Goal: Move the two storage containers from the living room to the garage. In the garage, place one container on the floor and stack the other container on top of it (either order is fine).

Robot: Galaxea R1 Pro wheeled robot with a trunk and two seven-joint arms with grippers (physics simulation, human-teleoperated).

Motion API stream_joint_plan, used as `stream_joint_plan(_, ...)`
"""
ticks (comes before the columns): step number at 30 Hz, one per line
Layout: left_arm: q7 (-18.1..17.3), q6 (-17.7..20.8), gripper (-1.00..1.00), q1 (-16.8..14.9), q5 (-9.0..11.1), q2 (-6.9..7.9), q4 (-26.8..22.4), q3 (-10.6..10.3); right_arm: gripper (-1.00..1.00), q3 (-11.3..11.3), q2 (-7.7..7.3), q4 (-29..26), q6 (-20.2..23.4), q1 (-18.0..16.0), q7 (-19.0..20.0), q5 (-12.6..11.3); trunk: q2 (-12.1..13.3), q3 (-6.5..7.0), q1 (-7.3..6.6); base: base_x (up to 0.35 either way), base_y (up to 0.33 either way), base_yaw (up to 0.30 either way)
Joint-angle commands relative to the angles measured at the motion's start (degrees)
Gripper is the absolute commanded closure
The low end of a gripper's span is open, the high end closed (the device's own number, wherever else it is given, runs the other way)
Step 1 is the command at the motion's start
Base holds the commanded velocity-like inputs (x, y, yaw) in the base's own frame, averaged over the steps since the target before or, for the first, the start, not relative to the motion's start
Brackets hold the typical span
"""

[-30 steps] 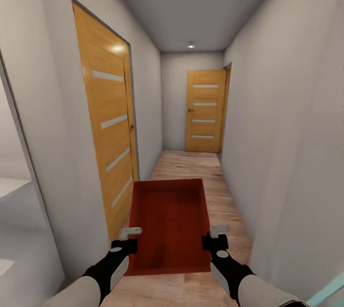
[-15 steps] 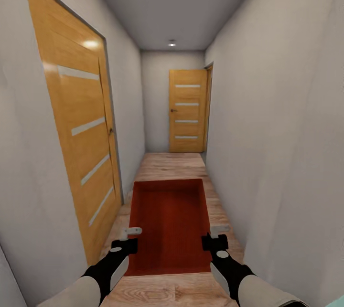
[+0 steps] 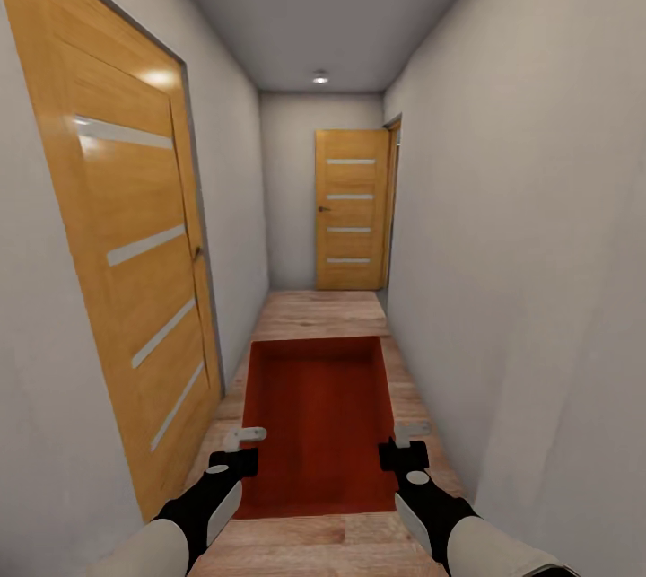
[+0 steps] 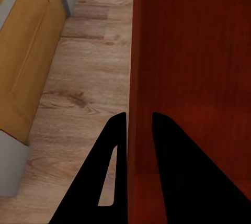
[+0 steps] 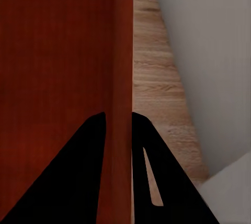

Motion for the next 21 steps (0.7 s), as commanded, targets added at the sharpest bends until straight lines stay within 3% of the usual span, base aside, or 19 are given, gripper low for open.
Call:
stream_joint_plan(1, 2.36, 0.09, 1.00, -0.05, -0.92, 0.95, -0.37, 2.99, 1.00, -2.45, -0.04, 0.17, -0.38, -0.07, -1.25, -5.18, -0.06, -0.08, 0.04, 0.322, 0.000, 0.000)
stream_joint_plan(21, 2.34, 0.09, 1.00, -0.05, -0.92, 1.28, -0.37, 2.99, 1.00, -2.43, -0.04, 0.17, -0.60, -0.04, -1.24, -5.19, -0.06, -0.08, 0.04, 0.322, 0.000, 0.000)
